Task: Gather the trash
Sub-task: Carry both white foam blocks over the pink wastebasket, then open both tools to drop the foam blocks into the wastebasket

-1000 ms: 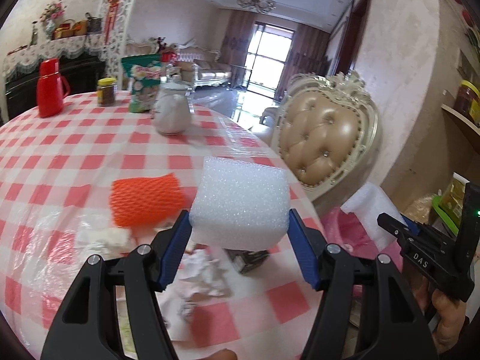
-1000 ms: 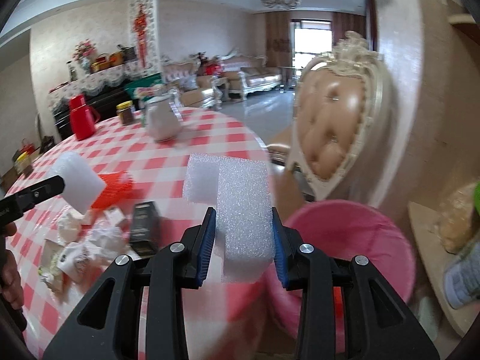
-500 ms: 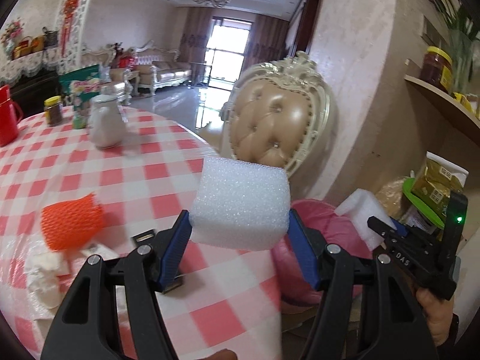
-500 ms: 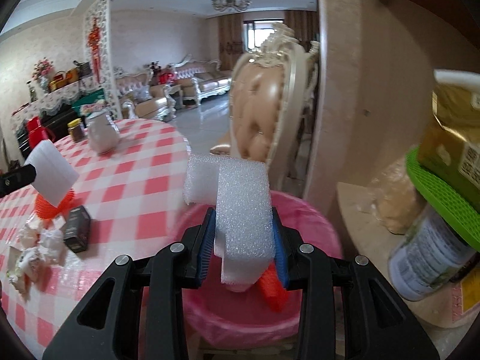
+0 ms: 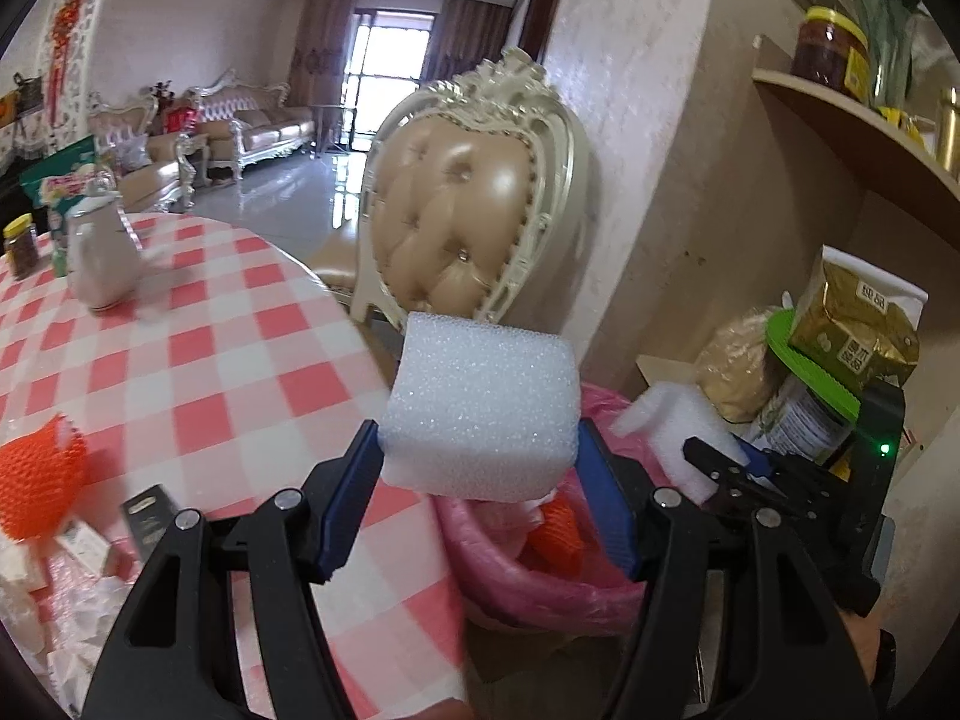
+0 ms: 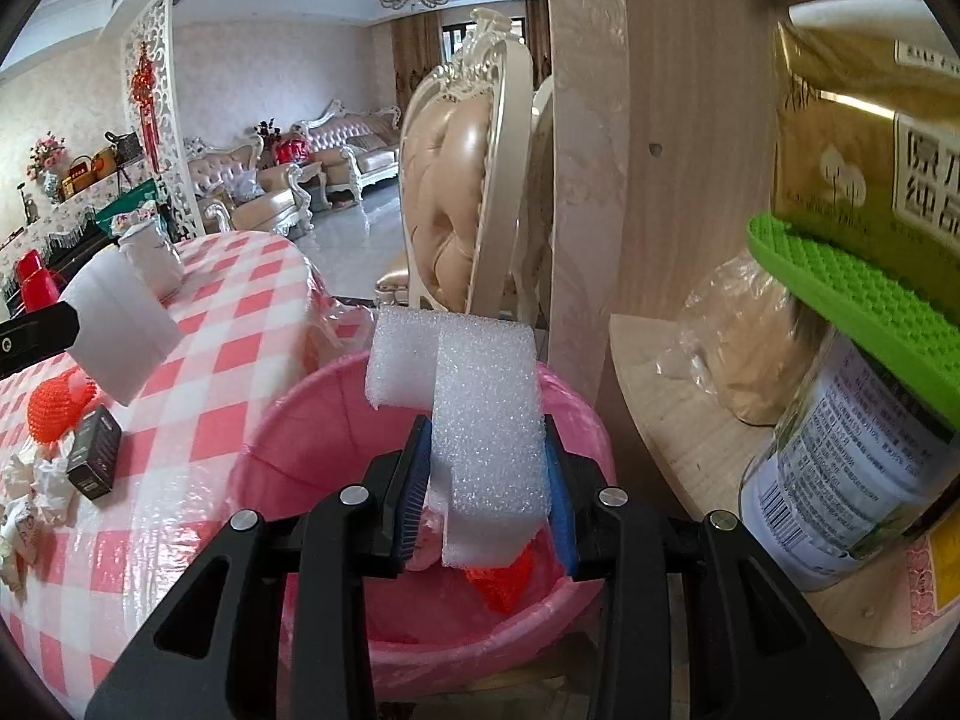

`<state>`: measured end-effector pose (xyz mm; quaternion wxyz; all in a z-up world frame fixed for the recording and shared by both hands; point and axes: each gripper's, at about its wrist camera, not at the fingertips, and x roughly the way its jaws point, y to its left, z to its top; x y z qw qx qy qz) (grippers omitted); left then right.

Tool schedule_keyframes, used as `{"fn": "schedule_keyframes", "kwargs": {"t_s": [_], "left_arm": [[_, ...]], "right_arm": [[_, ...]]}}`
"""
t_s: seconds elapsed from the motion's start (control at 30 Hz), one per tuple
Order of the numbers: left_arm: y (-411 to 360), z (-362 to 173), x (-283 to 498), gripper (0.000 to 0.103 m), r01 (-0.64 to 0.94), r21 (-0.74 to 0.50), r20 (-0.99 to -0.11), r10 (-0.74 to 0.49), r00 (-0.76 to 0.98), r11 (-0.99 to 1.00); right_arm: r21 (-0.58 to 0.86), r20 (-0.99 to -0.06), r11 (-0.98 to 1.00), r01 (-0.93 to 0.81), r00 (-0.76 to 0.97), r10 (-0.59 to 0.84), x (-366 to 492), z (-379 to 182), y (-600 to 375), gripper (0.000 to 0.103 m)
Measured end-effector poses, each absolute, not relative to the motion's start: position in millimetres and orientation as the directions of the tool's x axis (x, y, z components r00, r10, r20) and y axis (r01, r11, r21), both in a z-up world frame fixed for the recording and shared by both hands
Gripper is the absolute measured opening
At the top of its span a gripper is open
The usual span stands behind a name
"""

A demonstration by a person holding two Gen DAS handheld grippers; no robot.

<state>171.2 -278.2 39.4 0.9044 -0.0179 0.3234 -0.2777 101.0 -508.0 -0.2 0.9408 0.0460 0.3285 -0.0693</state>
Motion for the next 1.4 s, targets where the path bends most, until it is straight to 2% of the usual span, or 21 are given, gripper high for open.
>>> {"fn": "schedule_keyframes", "kwargs": {"t_s": [0.4, 0.47, 0.5, 0.53, 1.2, 1.27, 1.33, 1.4], "left_arm": [[-321, 19, 179, 0.064, 0.559, -0.238, -0.612, -0.57, 0.548, 0.794], [-326, 16, 180, 0.069, 0.571, -0.245, -0.62, -0.579, 0.529, 0.783], [-328, 14, 182, 0.079, 0.572, -0.252, -0.625, -0.583, 0.52, 0.78], [-329, 13, 182, 0.08, 0.573, -0.258, -0.626, -0.586, 0.514, 0.778], [-298, 26, 180, 0.081, 0.522, -0.267, -0.604, -0.563, 0.564, 0.81], [-296, 27, 179, 0.081, 0.52, -0.267, -0.603, -0.561, 0.567, 0.812], [-293, 28, 178, 0.081, 0.517, -0.267, -0.601, -0.56, 0.57, 0.813], [-290, 30, 177, 0.081, 0.515, -0.268, -0.599, -0.559, 0.573, 0.814]], "right_arm": [[0.055, -0.628, 0.987, 0.153, 0.774, -0.085, 102, -3, -508, 0.035], [0.057, -0.628, 0.986, 0.156, 0.773, -0.086, 102, -3, -509, 0.035], [0.057, -0.628, 0.986, 0.158, 0.773, -0.088, 101, -3, -509, 0.035], [0.057, -0.628, 0.985, 0.16, 0.773, -0.089, 101, -2, -510, 0.035], [0.052, -0.628, 0.99, 0.132, 0.775, -0.07, 98, 3, -497, 0.036], [0.048, -0.624, 0.99, 0.135, 0.778, -0.076, 97, 5, -496, 0.04], [0.038, -0.615, 0.988, 0.147, 0.783, -0.093, 94, 7, -494, 0.056], [0.034, -0.612, 0.988, 0.152, 0.784, -0.1, 93, 9, -494, 0.059]]}}
